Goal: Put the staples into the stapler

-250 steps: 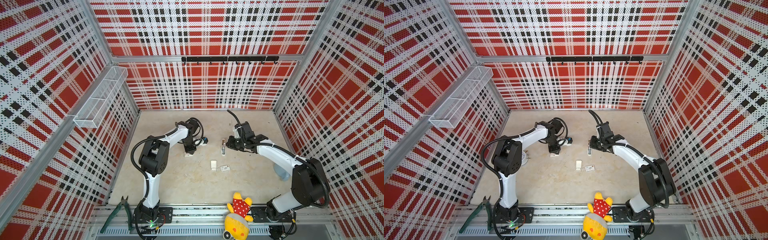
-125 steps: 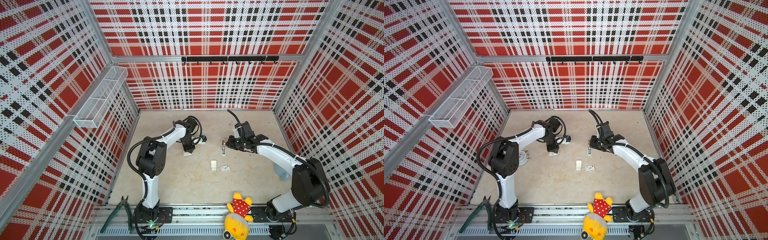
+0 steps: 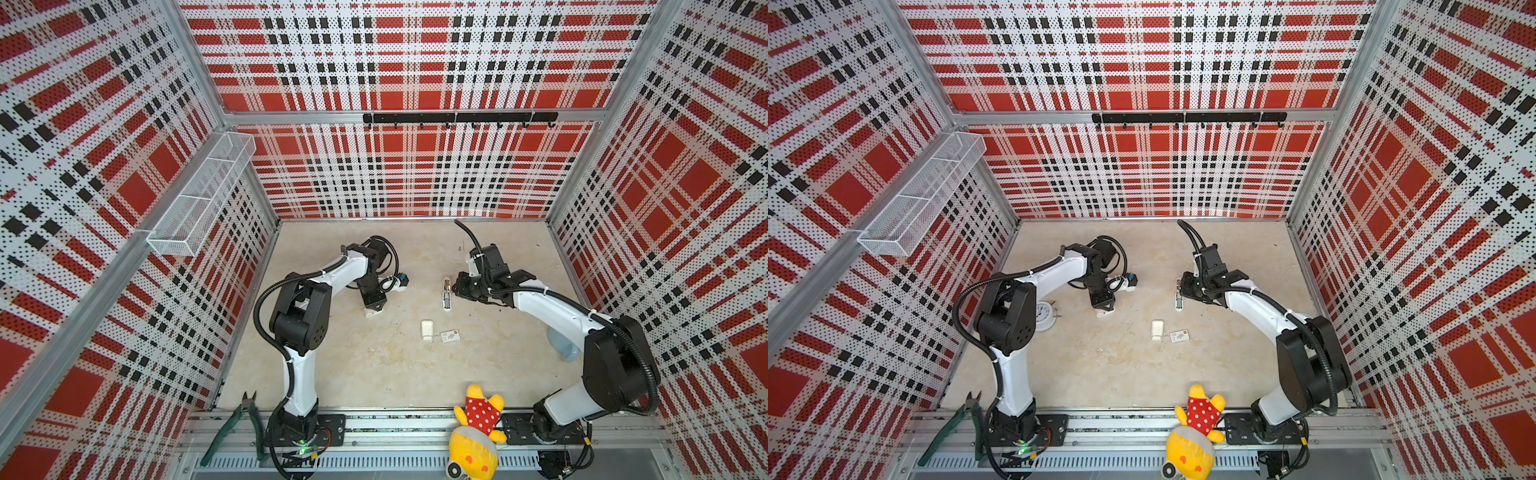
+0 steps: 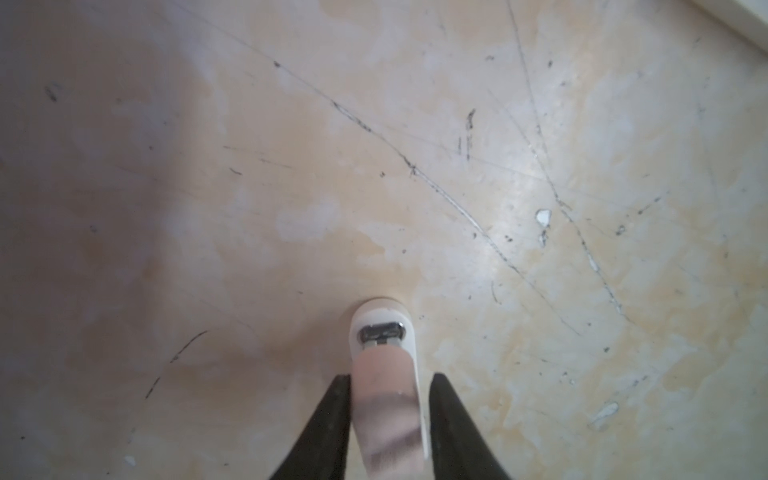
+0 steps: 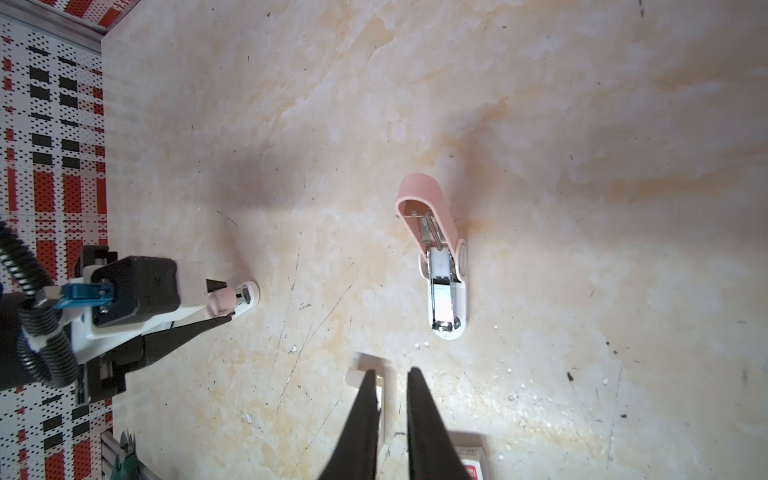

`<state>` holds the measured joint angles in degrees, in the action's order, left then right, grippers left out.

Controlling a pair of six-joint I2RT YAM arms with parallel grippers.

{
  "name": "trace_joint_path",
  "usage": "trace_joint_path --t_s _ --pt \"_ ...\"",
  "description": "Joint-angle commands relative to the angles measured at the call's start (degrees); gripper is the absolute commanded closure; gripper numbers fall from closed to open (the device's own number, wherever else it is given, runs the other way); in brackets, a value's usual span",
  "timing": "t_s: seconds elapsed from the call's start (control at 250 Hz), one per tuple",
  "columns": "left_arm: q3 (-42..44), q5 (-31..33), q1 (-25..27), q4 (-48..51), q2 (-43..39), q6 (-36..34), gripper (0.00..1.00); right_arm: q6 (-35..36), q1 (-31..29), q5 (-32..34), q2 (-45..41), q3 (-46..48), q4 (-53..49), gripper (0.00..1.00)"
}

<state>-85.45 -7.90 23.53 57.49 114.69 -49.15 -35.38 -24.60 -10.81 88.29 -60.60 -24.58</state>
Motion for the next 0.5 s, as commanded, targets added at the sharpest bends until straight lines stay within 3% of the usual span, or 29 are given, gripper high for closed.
trace_joint_path --t_s 0.0,0.1,0.208,0.36,0.496 --pt "1.0 -0.5 0.0 -1.6 -2.7 -0.3 0.6 -0.3 0.3 1.0 0.0 0.6 2.1 0.84" --pt "1.4 -0.9 -0.3 -1.8 -3.5 -0.5 0.51 0.2 0.3 0.7 0.1 0.5 2.4 0.81" --pt "1.5 -1.2 -0.5 -1.7 -5.0 -0.8 0.44 3.0 0.3 0.5 0.0 1.4 3.8 0.7" --pt "0.1 -1.9 -0.6 -0.3 -7.2 -1.1 0.42 5.9 0.3 3.2 -0.8 6.4 7.5 0.54" --pt "-1.8 -2.8 -0.6 1.3 -8.9 -0.8 0.41 6.8 -0.1 3.6 1.4 9.2 11.7 0.5"
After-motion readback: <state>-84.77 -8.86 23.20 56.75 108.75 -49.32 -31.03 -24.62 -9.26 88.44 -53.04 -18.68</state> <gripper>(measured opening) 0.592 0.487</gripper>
